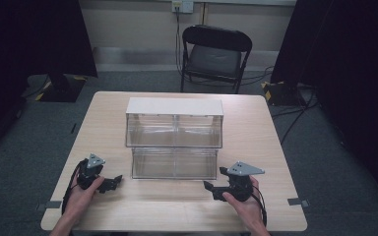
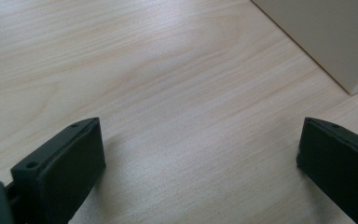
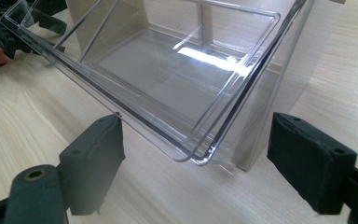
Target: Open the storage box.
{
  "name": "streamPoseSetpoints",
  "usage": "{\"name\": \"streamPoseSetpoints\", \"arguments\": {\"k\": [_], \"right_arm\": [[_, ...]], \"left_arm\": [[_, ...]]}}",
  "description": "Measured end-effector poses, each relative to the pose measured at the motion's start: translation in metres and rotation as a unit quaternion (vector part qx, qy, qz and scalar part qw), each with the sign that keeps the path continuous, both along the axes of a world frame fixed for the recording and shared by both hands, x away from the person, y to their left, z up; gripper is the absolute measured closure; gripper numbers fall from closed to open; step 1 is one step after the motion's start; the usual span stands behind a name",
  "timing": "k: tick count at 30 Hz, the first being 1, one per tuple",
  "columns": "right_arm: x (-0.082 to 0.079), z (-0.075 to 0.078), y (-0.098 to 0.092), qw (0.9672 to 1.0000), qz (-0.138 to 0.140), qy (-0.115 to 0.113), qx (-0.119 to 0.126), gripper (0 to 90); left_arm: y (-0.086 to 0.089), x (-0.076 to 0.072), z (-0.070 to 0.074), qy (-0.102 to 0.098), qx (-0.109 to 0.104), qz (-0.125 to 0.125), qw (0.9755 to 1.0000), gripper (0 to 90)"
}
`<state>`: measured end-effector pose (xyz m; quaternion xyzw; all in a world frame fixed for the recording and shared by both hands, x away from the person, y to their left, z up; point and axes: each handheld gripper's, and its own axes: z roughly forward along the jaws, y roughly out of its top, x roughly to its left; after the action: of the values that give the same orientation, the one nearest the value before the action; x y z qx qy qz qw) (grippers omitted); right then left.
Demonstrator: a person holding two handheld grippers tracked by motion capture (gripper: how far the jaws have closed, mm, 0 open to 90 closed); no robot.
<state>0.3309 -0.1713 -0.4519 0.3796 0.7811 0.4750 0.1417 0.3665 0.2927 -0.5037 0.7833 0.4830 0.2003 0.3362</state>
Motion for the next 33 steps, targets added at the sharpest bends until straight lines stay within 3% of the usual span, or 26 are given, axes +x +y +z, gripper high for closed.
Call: {"name": "streamPoseSetpoints", "arguments": {"k": [12,33], "right_arm": [[0.0003,0.0041,-0.0054,0.9998,-0.011,-0.008,0.012,21.1],[0.0005,0.0074,-0.0039,0.9997,-0.008,-0.014,0.016,16.4]], "left_arm": [[0.0000,0.0000,0.0000,0.000,0.000,0.000,1.0000,0.3],[0.0000,0.0000,0.0000,0.000,0.000,0.000,1.0000,0.3]]}}
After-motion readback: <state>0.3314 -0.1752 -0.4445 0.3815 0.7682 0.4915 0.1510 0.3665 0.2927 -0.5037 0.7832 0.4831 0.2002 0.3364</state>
